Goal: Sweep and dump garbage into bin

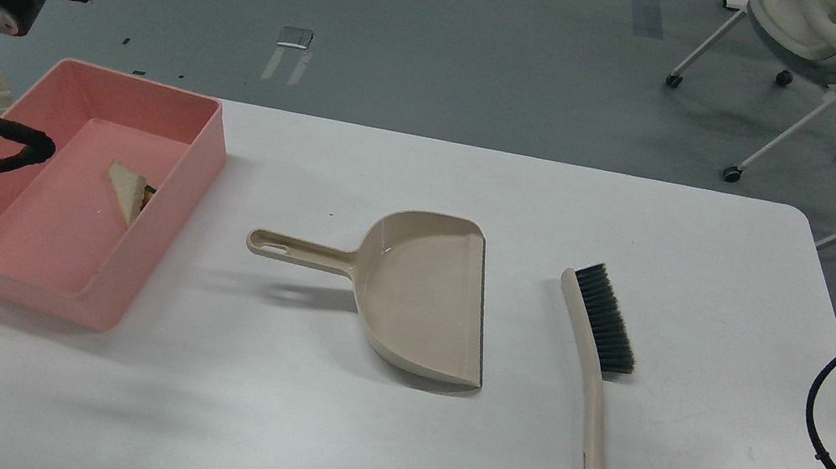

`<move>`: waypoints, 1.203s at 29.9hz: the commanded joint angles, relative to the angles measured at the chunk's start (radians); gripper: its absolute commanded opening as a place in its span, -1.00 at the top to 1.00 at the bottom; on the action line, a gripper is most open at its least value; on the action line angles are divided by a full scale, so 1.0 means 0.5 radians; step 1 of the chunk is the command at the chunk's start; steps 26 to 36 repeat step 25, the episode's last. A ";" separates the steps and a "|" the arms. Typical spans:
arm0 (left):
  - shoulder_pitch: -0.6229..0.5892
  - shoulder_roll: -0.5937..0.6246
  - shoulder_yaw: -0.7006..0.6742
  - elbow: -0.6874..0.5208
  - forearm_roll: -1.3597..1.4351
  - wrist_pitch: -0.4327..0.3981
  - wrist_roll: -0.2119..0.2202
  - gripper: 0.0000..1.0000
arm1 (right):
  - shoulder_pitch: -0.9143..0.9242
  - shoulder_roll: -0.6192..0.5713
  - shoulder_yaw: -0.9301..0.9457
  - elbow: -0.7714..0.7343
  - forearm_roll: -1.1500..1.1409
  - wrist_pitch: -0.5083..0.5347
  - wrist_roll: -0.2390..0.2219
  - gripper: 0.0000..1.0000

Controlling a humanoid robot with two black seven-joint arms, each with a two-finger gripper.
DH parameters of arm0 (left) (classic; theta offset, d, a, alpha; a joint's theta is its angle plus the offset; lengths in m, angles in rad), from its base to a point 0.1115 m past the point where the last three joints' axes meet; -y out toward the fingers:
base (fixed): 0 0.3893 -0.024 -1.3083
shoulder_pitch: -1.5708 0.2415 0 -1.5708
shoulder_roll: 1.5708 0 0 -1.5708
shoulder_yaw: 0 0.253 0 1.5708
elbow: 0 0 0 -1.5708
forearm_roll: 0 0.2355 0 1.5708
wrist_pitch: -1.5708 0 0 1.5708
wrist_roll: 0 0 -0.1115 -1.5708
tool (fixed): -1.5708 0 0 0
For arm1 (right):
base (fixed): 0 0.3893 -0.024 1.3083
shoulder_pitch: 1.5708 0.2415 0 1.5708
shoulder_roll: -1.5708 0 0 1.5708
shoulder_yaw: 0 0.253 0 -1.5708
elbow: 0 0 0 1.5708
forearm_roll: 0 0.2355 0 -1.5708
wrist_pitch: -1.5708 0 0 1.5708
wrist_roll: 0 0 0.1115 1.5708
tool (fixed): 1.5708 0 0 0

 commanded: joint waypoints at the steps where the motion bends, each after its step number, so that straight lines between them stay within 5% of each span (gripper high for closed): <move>1: -0.151 -0.165 0.003 0.239 -0.040 -0.166 0.002 -0.82 | 0.227 0.033 -0.028 -0.201 0.000 0.000 -0.003 -1.00; 7: -0.262 -0.386 0.018 0.550 -0.101 -0.289 0.012 -0.93 | 0.596 0.070 -0.093 -0.603 0.058 0.000 -0.006 -1.00; 14: -0.255 -0.606 0.018 0.611 -0.295 -0.412 0.183 -0.95 | 0.857 0.119 -0.246 -1.017 0.251 0.000 -0.006 -1.00; 36: -0.259 -0.662 0.006 0.593 -0.298 -0.452 0.168 -0.95 | 0.848 0.187 -0.249 -1.012 0.273 0.000 -0.006 -1.00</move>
